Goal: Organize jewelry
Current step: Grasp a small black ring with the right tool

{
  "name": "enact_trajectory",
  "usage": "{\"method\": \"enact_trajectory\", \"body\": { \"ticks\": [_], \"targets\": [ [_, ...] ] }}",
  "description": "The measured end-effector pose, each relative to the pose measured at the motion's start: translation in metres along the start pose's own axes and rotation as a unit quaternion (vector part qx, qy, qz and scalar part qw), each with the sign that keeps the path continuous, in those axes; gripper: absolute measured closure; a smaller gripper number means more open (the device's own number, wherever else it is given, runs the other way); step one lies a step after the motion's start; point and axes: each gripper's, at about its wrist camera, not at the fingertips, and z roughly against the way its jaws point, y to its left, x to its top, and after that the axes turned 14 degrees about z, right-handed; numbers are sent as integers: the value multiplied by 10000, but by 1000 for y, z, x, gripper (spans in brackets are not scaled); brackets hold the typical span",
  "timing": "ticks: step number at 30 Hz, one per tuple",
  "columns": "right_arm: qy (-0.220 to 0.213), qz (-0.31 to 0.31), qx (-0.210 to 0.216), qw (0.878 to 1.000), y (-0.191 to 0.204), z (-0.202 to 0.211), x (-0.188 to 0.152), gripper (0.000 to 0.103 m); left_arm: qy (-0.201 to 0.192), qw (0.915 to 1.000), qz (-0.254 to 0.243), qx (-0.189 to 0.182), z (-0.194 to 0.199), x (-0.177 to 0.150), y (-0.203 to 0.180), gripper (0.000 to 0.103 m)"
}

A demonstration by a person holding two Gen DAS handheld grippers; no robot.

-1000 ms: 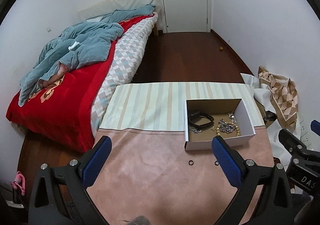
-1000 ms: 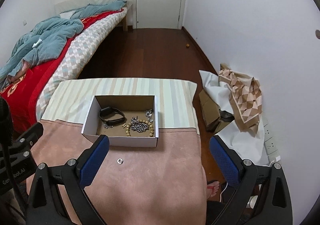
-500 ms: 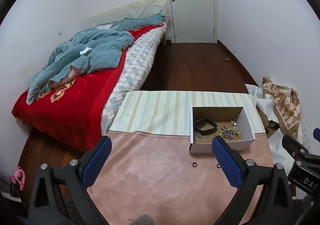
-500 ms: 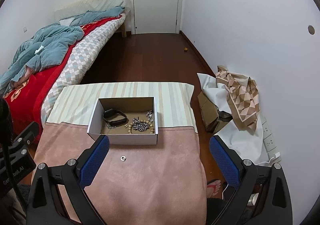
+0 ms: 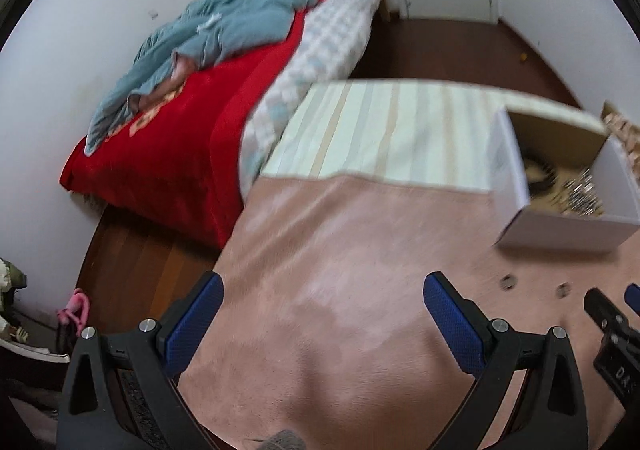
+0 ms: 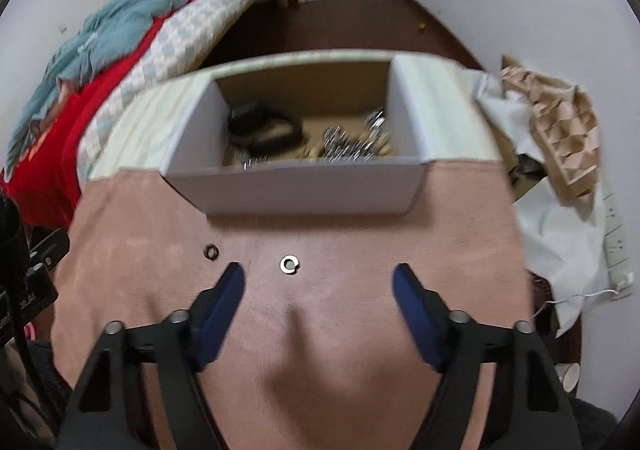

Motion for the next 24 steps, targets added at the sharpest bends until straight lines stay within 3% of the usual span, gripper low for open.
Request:
{"method": "enact_trajectory", "body": {
  "ticks": [5,8,10,16,24],
  "targets": [
    [82,126,45,9999,15,-35,-4,47,175,9997,-50,149,-24,-6,3,1],
    [42,255,-44,9997,21,-42,-5,67,239,9996,-65,139,-31,-6,0,1],
    [18,420,-208,9989,26,-43,-5,91,274,9995,-92,122,-34,-6,-3,1],
    [-88,111,-156,9998,4,-30,-12,91,527,9976,-262,-360,-37,-9,-31,1],
    [-128,-403,-397,9983,-41,-8,-25,91,1027,9849,-750,-1175,-41,-28,-99,3]
  ]
}}
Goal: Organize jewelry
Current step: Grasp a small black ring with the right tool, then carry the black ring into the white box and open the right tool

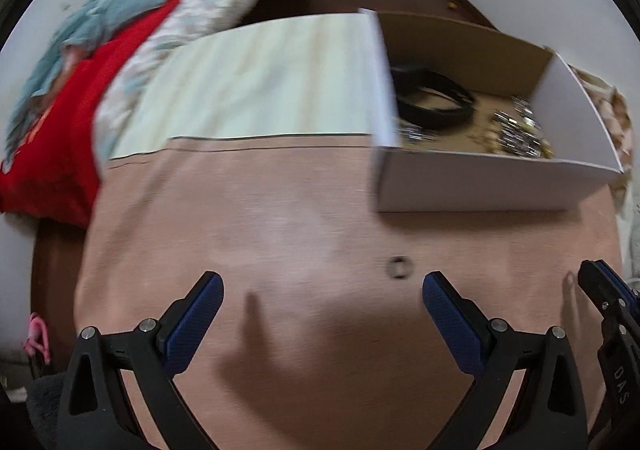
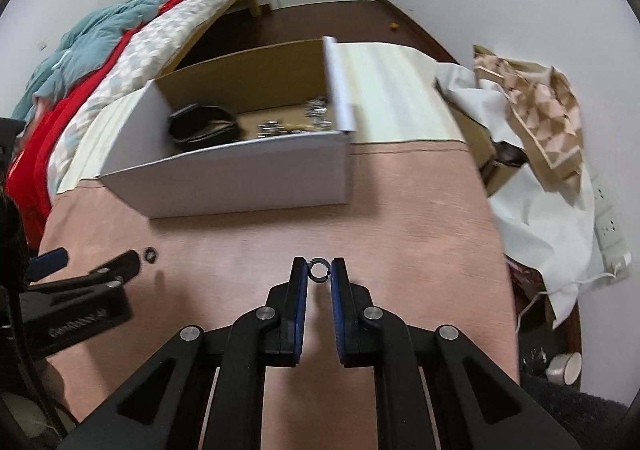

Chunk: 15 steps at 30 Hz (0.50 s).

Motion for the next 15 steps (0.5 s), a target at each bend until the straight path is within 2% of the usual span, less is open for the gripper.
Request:
{"method": "enact_trajectory", "body": {
  "ticks": [2,3,4,6,7,8,10,15],
  "targets": [
    [24,-57,-50,10000,-9,0,-3,91,20,9999,-115,-45,-4,0,-11,21],
    [40,-104,-63,9999,-13,-1,-5,91,50,9998,-170,-72,-6,0,-16,27],
    [45,-129,-68,9999,-15,-1,-5,91,84,9997,-220,-116,-8,0,-20,40],
    [49,-163,-101,9998,-19,-3,-5,91,25,9995,-268,-187,-8,0,-27,50],
    [48,-186,-100,9998,-22,-2,-6,91,8,9992,-306,-244,-7,-1,-30,60],
    [47,-196,-100,9997,-24,-2,-6,91,2,9990,-329,-293,-6,-2,-32,74],
    [40,-211,-100,9997,-25,-2,-5,91,3,9987,-384,-348,-4,-3,-36,93],
    [-53,-235,-80,9997,-26,5,-1,91,-36,9983,-433,-379,2,-7,-36,94]
  ]
}}
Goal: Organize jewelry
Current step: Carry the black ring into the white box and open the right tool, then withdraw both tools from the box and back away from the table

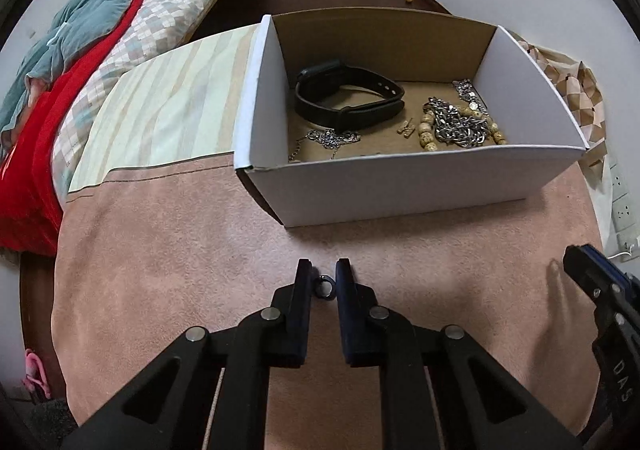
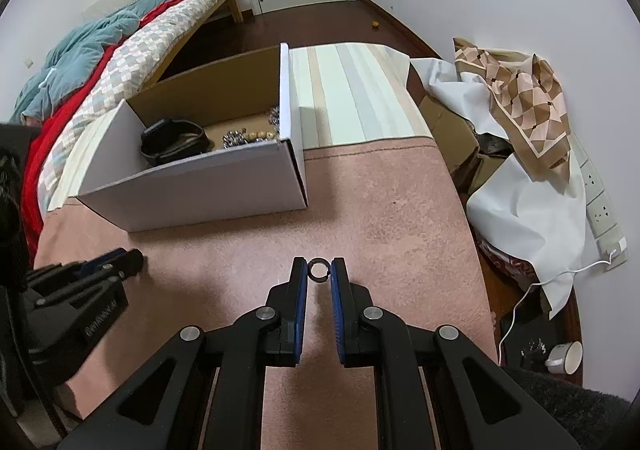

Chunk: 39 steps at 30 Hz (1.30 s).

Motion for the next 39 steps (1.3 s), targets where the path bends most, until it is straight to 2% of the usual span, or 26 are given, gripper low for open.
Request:
{"method": "enact_trajectory", "body": {
  "ticks": [9,12,15,21,25,28,30,31,32,33,34,35,37,39],
  "targets": [
    [-383,-94,170,9991,-3,33,18,91,-272,9988,58,-402,48,8,4,94],
    [-559,-74,309,9979,-3,47,35,91,-392,9971,113,-639,69,27,5,94],
    [-645,29,476,9968,-3,49,60,91,-460,9968,66,-654,71,57,3,94],
    [-348,226,831,9957,-2,14,118,91,-78,9973,159,-715,38,106,4,94],
    [44,308,1032,9942,-1,-17,148,90,185,9966,282,-753,23,121,8,92],
    [377,288,1160,9921,-2,-40,163,89,242,9963,394,-719,21,126,10,92],
    [498,190,1263,9906,-5,-48,168,84,223,9955,458,-803,25,129,11,89],
    [507,161,1249,9907,-7,-49,169,71,200,9956,458,-798,27,130,12,82],
    [472,118,1250,9910,-9,-48,170,65,136,9961,457,-748,30,131,13,70],
    [407,64,1292,9908,-11,-45,170,62,65,9963,458,-730,33,132,15,63],
    [374,38,1310,9907,-12,-42,170,62,-18,9964,471,-711,37,133,17,48],
    [328,11,1309,9908,-14,-37,169,62,-83,9963,492,-699,41,133,19,43],
    [269,13,1251,9918,-15,-30,167,61,-209,9965,538,-611,49,134,24,42],
    [204,44,1132,9934,-15,-19,164,57,-302,9966,574,-517,56,133,30,35]
  ]
}}
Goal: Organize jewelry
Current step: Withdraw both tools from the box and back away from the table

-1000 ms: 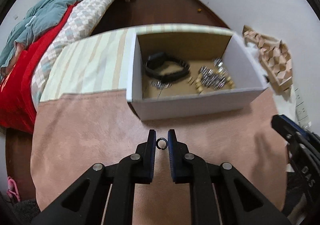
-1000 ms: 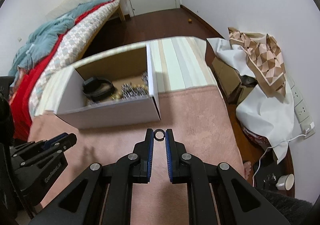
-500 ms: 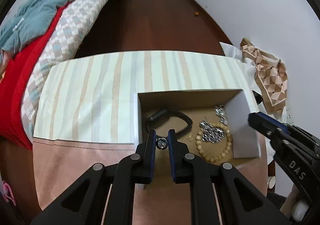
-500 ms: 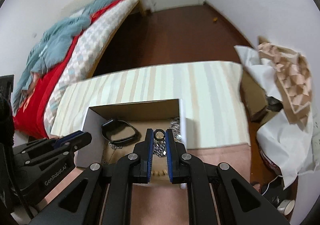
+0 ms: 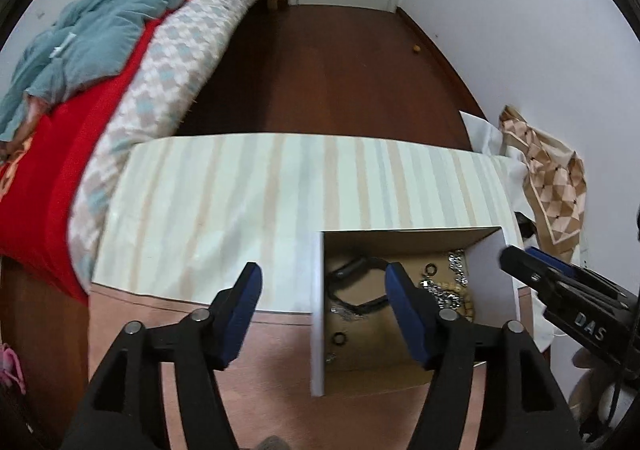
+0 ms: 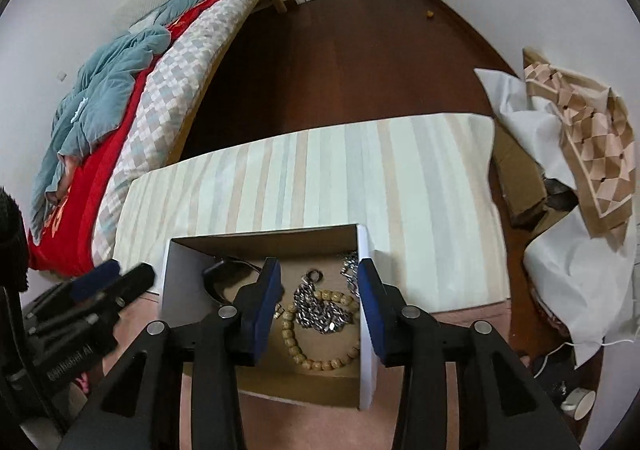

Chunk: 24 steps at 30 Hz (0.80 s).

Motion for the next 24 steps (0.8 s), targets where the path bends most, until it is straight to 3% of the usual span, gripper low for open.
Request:
{"method": "enact_trajectory", "body": {
  "ticks": [2,4,8,10,17,24],
  "targets": [
    [-41,104,-221,9997,5,10,-4,52,-153,9998,33,151,9,-2,7,20],
    [-105,280,-545,9981,13,22,-12,47,-221,9994,59,270,15,-7,13,13],
    [-58,576,-1058,9927,28,36,-28,17,-249,9981,33,555,22,-24,22,1],
    [36,695,-1196,9904,37,39,-37,4,-187,9977,44,646,23,-34,27,1],
    [169,612,-1410,9880,44,59,-61,1,-198,9969,106,755,46,-56,31,1],
    [-120,569,-1550,9862,56,117,-78,1,-533,9964,194,626,101,-71,28,1]
  ]
}}
